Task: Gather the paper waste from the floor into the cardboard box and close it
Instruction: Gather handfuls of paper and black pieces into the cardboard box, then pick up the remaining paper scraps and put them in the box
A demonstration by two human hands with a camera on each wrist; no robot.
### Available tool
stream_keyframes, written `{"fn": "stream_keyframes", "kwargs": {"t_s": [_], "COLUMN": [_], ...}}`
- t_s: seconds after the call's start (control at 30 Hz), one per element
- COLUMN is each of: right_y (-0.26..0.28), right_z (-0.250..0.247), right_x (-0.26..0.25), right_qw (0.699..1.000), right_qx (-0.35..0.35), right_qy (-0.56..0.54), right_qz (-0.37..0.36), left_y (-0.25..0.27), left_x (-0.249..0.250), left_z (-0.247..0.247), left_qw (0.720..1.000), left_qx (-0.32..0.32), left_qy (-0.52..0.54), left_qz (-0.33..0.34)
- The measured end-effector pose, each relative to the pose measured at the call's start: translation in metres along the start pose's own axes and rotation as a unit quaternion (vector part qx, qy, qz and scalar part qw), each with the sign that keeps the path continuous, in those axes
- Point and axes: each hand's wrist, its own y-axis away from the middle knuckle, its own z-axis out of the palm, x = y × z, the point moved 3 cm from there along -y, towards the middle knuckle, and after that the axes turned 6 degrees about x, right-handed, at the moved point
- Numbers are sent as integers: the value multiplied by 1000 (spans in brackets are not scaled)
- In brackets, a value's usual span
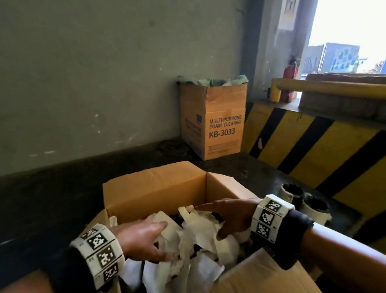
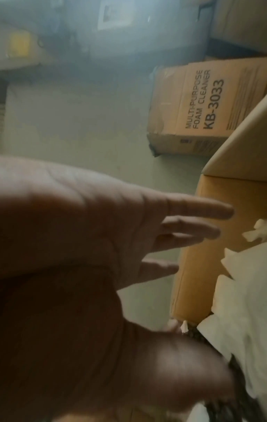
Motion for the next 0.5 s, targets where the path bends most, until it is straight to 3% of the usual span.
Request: {"fn": "stream_keyframes", "kwargs": {"t_s": [0.13, 0.2, 0.3, 0.5], "right_y": [1, 2, 3, 1], "right_z": [13, 20, 16, -9], "right_x": [-18, -28, -49, -108], "right_qw": [998, 995, 993, 985], "right_qx": [-48, -89, -90, -33], "right_qy": [10, 38, 43, 20], "right_qz": [-27, -38, -56, -168], "left_y": [15, 18, 21, 61], "left_x": [2, 6, 7, -38], "left_z": [16, 26, 31, -4], "left_qw": [989, 985, 992, 980], "left_qx": [-147, -164, -90, 138], "left_qy": [20, 3, -9, 112], "left_qz": [27, 49, 88, 92]}}
